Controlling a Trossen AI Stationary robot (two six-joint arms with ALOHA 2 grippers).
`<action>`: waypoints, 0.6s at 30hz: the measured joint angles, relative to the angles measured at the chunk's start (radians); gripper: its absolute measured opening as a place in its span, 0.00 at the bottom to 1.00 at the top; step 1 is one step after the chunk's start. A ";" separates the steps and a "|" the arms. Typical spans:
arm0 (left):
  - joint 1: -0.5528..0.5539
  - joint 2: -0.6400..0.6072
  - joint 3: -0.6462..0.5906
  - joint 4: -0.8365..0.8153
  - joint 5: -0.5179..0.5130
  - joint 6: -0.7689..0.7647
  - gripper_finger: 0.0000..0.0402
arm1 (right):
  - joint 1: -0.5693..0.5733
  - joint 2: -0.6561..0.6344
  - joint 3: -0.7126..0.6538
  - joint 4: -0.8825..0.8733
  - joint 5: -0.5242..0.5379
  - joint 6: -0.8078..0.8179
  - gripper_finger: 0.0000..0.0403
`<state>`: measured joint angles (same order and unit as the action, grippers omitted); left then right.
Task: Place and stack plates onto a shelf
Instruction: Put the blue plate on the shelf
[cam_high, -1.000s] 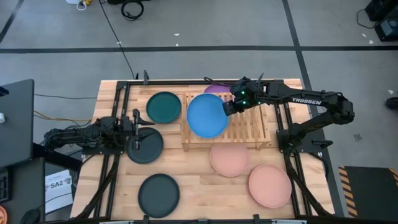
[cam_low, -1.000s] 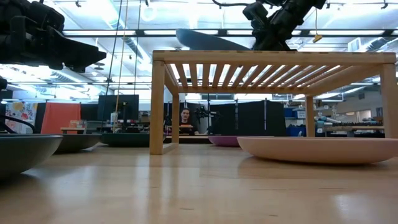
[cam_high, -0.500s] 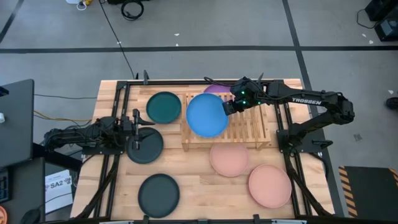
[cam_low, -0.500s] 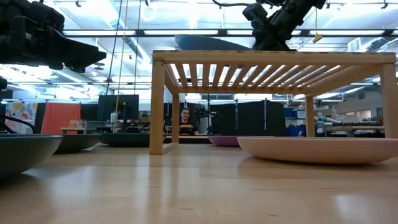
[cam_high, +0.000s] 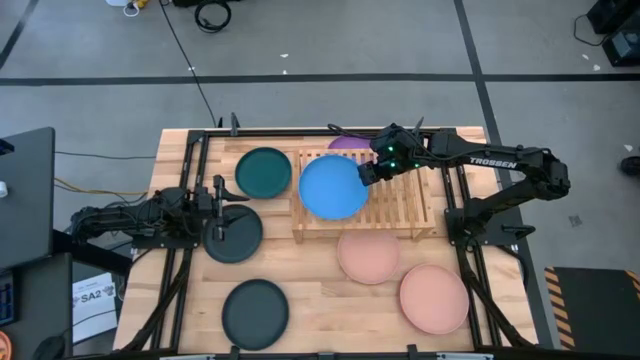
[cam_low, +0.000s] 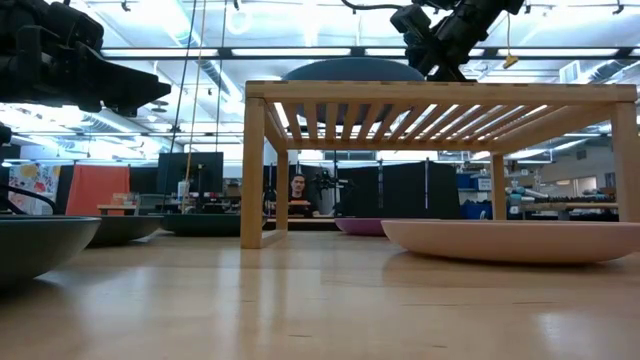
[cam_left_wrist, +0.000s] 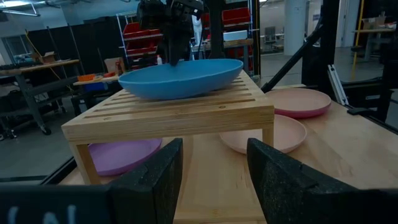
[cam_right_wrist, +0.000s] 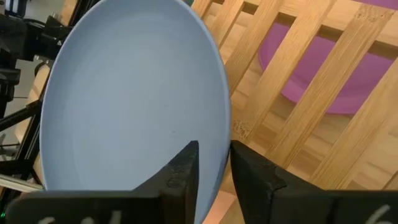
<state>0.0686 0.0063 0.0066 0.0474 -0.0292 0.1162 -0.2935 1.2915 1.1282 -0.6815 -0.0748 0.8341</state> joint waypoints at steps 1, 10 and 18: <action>0.000 0.000 0.000 0.000 0.000 0.000 0.46 | 0.000 0.000 0.000 0.000 0.000 0.000 0.26; 0.000 0.000 0.000 0.000 0.000 0.000 0.46 | 0.000 0.000 0.000 0.030 0.003 0.000 0.35; 0.000 0.000 0.000 0.000 0.000 0.000 0.46 | 0.000 0.000 0.000 0.081 0.006 -0.049 0.40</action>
<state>0.0685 0.0063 0.0064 0.0475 -0.0292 0.1162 -0.2935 1.2915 1.1278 -0.6007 -0.0685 0.7847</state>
